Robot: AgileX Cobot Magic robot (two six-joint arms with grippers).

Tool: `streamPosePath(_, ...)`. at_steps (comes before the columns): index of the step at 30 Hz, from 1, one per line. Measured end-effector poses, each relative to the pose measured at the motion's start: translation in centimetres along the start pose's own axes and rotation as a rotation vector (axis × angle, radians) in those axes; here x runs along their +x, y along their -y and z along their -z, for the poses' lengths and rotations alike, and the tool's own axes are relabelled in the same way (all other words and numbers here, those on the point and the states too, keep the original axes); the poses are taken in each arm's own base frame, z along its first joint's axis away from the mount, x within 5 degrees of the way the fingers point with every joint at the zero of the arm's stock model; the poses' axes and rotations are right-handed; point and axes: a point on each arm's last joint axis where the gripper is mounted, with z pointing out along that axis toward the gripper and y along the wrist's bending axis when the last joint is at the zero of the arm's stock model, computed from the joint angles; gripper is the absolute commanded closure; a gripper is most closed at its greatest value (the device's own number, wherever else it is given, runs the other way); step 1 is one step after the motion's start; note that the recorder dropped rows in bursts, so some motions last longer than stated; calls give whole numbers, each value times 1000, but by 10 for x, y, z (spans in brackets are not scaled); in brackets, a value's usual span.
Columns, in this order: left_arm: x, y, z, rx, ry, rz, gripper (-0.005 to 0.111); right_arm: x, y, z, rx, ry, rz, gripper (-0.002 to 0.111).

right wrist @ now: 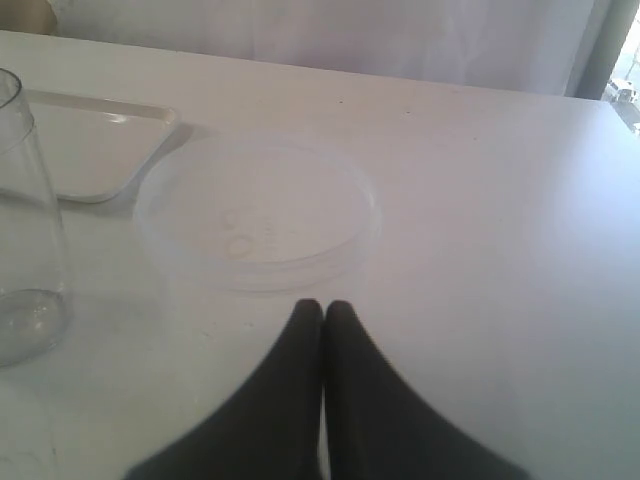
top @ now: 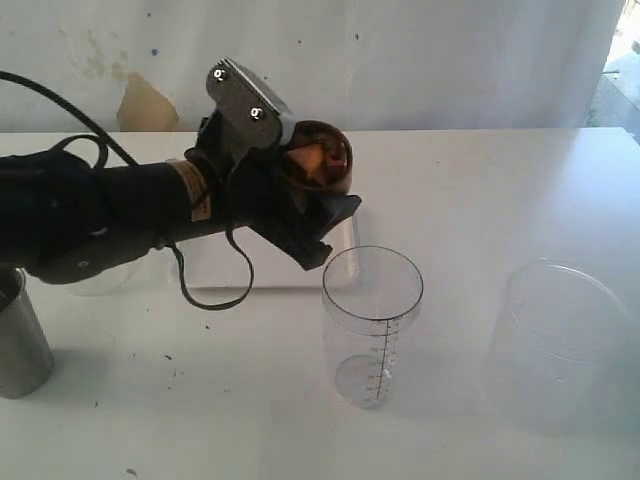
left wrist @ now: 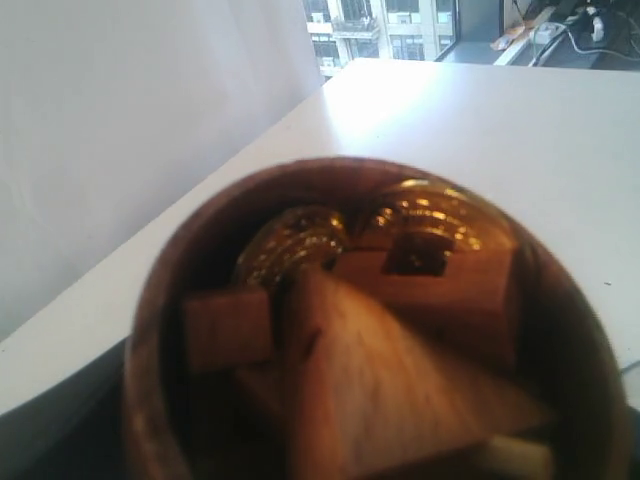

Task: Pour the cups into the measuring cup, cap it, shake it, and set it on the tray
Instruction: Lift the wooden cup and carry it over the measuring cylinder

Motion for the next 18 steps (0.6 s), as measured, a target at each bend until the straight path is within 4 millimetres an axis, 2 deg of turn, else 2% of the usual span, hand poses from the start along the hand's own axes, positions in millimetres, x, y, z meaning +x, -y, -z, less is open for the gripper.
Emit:
streamPosePath(7, -6, -2, -17, 36, 5, -119, 107, 0, 0, 0, 0, 0, 0, 108)
streamPosePath(13, -18, -3, -19, 70, 29, -262, 107, 0, 0, 0, 0, 0, 0, 108)
streamPosePath(18, -17, 1, -19, 119, 25, -389, 107, 0, 0, 0, 0, 0, 0, 108)
